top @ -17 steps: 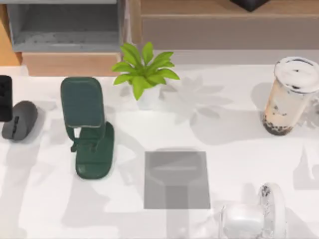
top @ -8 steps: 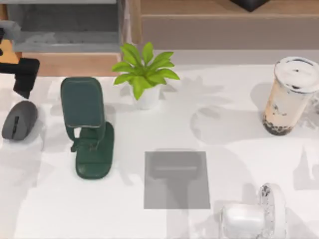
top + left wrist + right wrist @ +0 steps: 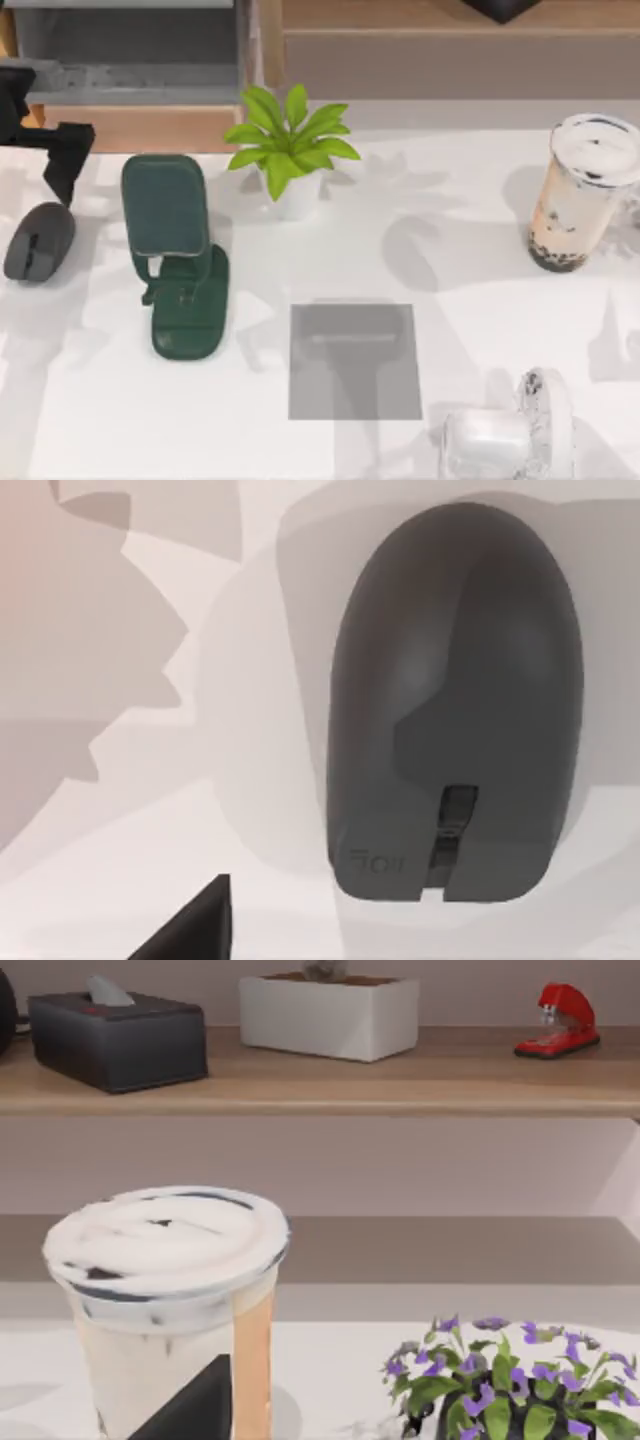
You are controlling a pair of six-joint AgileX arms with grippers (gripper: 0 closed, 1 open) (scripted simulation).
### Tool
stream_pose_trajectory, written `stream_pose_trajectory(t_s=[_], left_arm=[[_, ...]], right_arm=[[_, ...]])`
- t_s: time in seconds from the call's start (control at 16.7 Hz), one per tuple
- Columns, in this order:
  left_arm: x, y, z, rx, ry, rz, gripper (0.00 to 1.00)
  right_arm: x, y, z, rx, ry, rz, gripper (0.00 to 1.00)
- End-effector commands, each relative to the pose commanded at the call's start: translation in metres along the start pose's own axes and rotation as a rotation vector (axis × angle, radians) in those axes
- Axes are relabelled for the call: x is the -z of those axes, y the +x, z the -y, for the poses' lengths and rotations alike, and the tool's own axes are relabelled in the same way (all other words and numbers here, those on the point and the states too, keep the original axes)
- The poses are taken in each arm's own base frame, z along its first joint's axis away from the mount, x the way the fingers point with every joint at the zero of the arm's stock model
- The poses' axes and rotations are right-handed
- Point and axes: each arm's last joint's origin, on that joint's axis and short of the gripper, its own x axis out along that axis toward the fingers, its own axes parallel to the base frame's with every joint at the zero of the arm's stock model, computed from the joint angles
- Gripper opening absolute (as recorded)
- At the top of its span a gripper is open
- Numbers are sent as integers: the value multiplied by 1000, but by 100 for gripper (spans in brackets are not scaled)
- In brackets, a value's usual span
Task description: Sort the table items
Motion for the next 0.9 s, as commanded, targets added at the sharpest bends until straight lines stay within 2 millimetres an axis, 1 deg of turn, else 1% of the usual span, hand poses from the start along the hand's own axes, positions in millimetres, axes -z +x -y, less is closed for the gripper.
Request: stream_pose_trajectory(t_s=[0.24, 0.36, 0.48, 0.72, 0.84, 0.9], left_arm=[[0, 0, 2, 0, 4, 2, 100], [0, 6, 1, 0, 2, -3, 100], [-1, 23, 1, 1, -1, -4, 100], [-3, 72, 1, -1, 1, 9, 100], [-1, 87, 0, 0, 0, 3, 100], [0, 90, 0, 0, 0, 0, 100]], right_arm=[[0, 0, 0, 0, 0, 0, 100], [0, 0, 0, 0, 0, 0, 100], [0, 0, 0, 0, 0, 0, 100], [0, 0, 0, 0, 0, 0, 100], [0, 0, 0, 0, 0, 0, 100], [0, 0, 0, 0, 0, 0, 100]])
